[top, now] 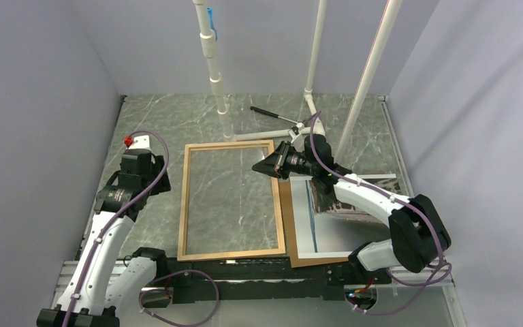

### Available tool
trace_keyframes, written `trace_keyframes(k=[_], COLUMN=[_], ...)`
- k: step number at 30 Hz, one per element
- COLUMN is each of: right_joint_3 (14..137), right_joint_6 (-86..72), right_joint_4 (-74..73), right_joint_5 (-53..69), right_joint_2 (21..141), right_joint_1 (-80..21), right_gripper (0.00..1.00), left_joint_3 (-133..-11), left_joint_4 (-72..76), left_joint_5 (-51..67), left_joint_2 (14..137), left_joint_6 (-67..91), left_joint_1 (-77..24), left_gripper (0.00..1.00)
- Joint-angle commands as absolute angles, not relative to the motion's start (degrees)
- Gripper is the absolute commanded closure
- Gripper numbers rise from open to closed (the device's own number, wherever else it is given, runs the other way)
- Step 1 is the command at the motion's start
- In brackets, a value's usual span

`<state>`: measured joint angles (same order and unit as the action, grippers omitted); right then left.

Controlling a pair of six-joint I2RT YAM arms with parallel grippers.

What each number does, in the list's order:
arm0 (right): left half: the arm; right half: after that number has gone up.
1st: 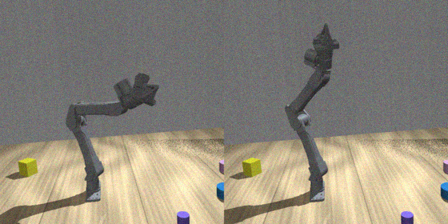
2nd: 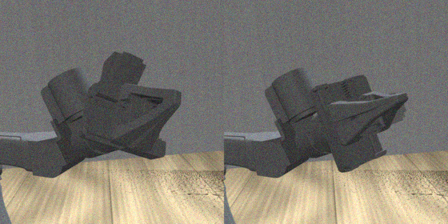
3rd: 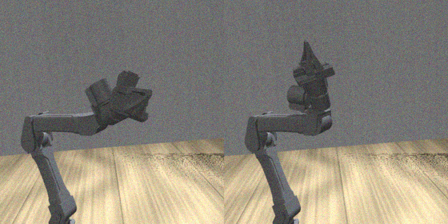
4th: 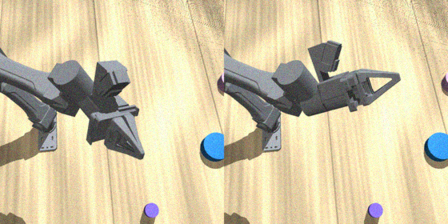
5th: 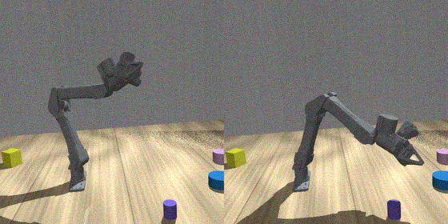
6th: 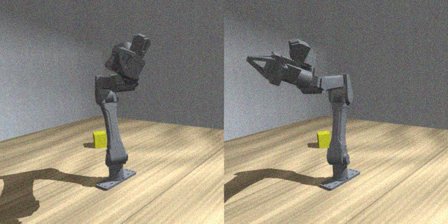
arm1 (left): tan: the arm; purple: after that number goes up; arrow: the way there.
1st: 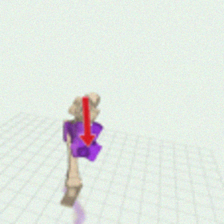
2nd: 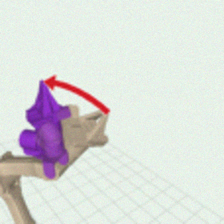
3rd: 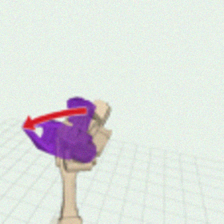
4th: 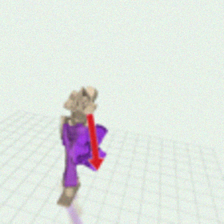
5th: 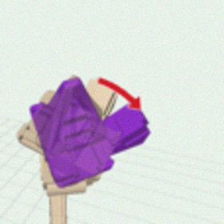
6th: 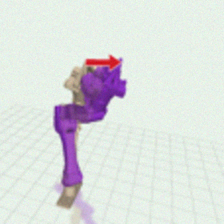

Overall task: Put the photo into the frame
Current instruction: Place the photo frame item in the photo frame.

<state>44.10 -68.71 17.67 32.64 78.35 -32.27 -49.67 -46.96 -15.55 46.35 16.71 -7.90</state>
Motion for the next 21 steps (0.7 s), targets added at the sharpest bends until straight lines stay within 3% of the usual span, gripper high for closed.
trace_keyframes(k=[1, 21], right_joint_3=[46.25, 39.14], right_joint_6=[-70.17, -71.08], right_joint_4=[24.92, 34.79], right_joint_5=[31.34, 25.81], right_joint_2=[79.99, 82.43], right_joint_1=[-33.04, -34.33], right_gripper=[1.0, 1.0], left_joint_3=[-49.66, -49.61], left_joint_4=[-45.07, -44.97], left_joint_5=[-17.6, -18.26], left_joint_2=[45.6, 47.06], left_joint_6=[16.28, 15.84], left_joint_1=[-7.56, -7.56], left_gripper=[0.33, 0.32])
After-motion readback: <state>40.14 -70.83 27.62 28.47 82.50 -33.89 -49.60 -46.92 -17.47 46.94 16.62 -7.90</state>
